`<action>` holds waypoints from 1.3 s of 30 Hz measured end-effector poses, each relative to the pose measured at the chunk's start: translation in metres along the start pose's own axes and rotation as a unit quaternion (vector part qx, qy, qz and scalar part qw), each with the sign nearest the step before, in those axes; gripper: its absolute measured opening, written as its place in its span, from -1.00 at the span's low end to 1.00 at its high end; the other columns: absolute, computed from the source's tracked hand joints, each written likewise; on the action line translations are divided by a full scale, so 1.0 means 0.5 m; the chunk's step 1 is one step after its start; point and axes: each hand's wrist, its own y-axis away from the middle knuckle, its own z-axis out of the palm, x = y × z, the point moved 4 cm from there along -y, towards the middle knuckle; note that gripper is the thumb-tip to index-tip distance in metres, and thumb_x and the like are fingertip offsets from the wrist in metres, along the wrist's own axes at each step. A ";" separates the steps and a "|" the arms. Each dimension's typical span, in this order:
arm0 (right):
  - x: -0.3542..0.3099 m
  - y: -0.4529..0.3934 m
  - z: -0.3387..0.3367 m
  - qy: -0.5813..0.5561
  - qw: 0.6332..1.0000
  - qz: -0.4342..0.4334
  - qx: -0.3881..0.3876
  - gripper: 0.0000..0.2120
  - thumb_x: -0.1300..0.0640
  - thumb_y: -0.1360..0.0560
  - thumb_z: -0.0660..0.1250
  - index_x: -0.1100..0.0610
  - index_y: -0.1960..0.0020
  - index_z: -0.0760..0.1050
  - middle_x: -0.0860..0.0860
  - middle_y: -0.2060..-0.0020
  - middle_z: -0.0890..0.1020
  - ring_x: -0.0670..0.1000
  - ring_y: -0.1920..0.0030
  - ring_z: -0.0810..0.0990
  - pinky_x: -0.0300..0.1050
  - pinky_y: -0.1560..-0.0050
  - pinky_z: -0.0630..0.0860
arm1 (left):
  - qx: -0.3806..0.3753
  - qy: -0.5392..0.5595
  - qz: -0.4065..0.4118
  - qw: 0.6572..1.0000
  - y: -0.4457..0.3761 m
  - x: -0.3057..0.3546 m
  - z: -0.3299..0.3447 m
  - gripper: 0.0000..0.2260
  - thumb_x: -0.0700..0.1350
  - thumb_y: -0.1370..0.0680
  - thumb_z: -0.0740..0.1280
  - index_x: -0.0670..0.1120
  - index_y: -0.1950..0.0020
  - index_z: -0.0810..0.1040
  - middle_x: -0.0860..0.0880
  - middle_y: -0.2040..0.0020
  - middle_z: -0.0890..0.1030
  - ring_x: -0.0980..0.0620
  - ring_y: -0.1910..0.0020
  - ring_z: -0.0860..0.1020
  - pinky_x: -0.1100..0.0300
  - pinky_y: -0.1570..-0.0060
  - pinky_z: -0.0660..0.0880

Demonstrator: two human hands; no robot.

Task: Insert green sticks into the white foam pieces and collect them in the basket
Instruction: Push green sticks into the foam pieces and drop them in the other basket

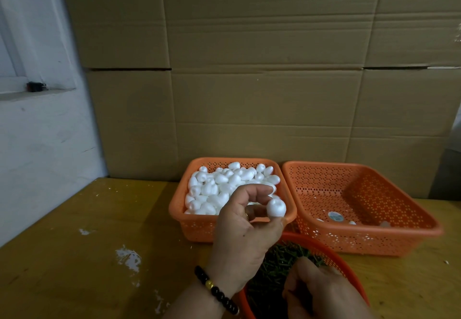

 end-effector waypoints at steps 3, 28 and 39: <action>0.001 -0.001 0.001 -0.003 1.000 -0.012 0.001 -0.84 -0.07 -0.39 0.28 -0.22 0.26 0.29 -0.71 0.00 0.13 -0.32 0.13 0.41 -0.54 0.11 0.29 | -0.002 -0.005 0.001 1.000 0.001 0.002 0.000 -0.69 -0.20 -0.29 0.46 0.15 0.08 0.60 0.09 0.06 0.66 0.00 0.02 0.61 -0.07 0.02 0.60; 0.002 0.011 -0.049 -0.167 0.976 0.015 0.137 -0.61 0.19 -0.32 0.44 -0.28 0.09 0.46 -0.21 0.36 0.61 -0.16 0.36 0.58 -0.43 0.28 0.44 | -0.008 0.009 0.005 1.000 0.003 0.003 -0.002 -0.74 -0.09 -0.24 0.52 0.05 0.09 0.63 -0.03 0.05 0.69 -0.07 -0.02 0.64 0.01 -0.05 0.58; 0.020 -0.009 -0.055 -0.509 0.848 0.096 0.110 -0.82 0.24 -0.37 0.34 0.13 0.07 0.65 0.22 0.43 0.57 0.17 0.44 0.55 0.04 0.30 0.49 | -0.047 0.179 -0.125 0.975 0.006 -0.004 0.002 -0.75 -0.13 -0.33 0.46 -0.06 0.00 0.67 -0.06 0.13 0.65 0.05 0.18 0.61 0.16 0.16 0.57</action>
